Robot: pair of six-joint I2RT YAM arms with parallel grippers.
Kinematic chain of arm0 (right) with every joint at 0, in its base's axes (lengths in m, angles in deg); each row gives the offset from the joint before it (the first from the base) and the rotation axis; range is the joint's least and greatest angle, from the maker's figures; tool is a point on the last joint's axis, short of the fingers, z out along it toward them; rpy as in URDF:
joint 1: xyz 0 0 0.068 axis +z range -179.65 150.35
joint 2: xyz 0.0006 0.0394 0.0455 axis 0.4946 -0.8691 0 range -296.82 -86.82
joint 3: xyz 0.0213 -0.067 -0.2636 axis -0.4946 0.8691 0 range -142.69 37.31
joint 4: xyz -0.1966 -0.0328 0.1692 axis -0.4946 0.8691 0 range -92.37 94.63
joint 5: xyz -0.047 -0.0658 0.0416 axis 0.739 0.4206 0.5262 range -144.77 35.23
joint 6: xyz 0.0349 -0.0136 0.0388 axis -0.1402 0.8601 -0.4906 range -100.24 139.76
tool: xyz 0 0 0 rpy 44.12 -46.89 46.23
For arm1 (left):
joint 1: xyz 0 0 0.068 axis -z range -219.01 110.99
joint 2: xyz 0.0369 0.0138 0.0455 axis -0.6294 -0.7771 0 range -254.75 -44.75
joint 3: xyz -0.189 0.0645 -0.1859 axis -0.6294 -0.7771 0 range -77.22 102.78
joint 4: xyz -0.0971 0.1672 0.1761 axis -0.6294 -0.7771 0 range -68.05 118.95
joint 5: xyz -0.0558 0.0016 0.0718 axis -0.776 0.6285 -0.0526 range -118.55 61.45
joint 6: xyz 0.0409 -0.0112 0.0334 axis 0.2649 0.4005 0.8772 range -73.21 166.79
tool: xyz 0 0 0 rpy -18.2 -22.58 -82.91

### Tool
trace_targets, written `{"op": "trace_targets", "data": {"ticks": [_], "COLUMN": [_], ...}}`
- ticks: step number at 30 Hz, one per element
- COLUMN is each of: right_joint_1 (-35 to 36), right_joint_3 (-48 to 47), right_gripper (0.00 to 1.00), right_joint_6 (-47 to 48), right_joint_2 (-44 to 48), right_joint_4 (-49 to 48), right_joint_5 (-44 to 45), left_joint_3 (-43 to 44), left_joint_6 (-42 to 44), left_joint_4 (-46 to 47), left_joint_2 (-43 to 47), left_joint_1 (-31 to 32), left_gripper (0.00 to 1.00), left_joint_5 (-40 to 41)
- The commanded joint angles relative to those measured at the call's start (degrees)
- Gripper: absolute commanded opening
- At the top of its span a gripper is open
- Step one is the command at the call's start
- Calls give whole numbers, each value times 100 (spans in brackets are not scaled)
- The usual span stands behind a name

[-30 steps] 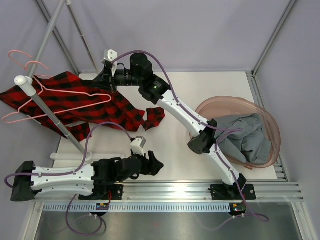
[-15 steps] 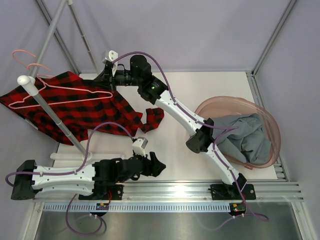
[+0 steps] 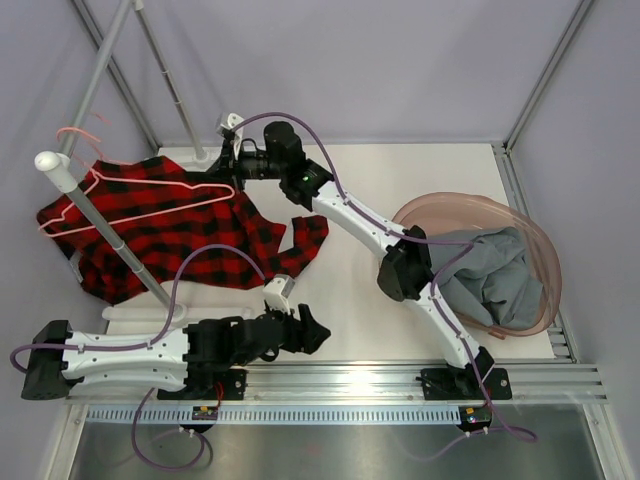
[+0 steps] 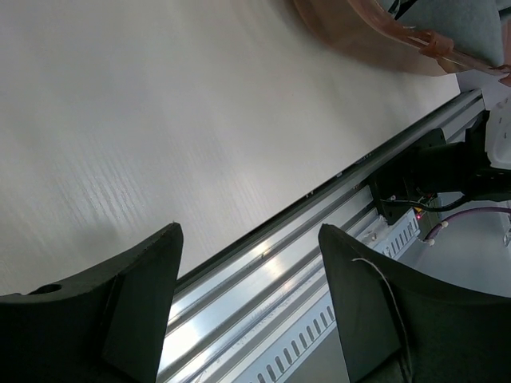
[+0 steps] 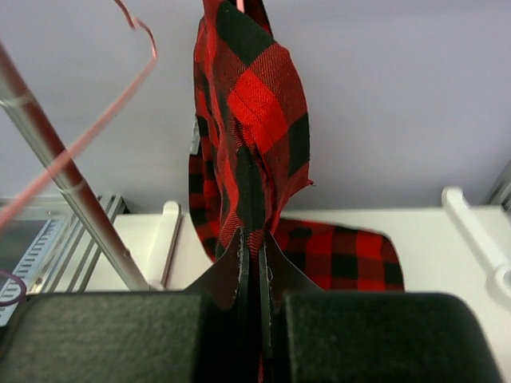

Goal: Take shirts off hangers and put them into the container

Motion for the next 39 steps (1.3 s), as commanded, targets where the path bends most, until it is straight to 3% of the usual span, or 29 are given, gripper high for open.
{"op": "trace_targets", "data": {"ticks": [1, 7, 13, 17, 21, 24, 25, 31, 35, 39], "right_joint_1": [-57, -320, -909, -1339, -1419, -1419, -1419, -1410, -1419, -1410], "right_joint_3": [1004, 2350, 3899, 4761, 5847, 6788, 6932, 7215, 7092, 7117], "right_gripper": [0, 0, 0, 0, 0, 0, 0, 0, 0, 0], "right_joint_6": [-110, -13, 39, 83, 409, 330, 260, -232, -233, -346], "right_joint_2": [746, 1870, 3531, 4865, 5965, 7186, 7459, 9034, 9509, 9606], "right_joint_4": [-587, -316, 369, 879, 1573, 1766, 1890, 2927, 3454, 3587], "right_joint_5": [357, 1868, 3598, 3936, 4576, 4682, 4613, 3752, 3681, 3409], "left_joint_3": [87, 174, 1087, 2518, 4623, 5804, 6548, 8529, 9182, 9017], "left_joint_6": [19, 344, 1178, 2012, 2593, 2954, 3007, 3657, 4157, 4431], "left_joint_4": [-55, 103, 50, -529, -1326, -2108, -2277, -2788, -3017, -2754], "left_joint_2": [137, 59, -538, -1434, -2348, -2990, -3270, -3791, -3941, -3573], "left_joint_1": [48, 188, 698, 742, 734, 690, 594, -47, -514, -883], "left_gripper": [73, 73, 71, 71, 72, 74, 74, 73, 73, 73], "left_joint_5": [278, 287, 498, 507, 804, 1349, 1473, 1597, 1272, 1079]}}
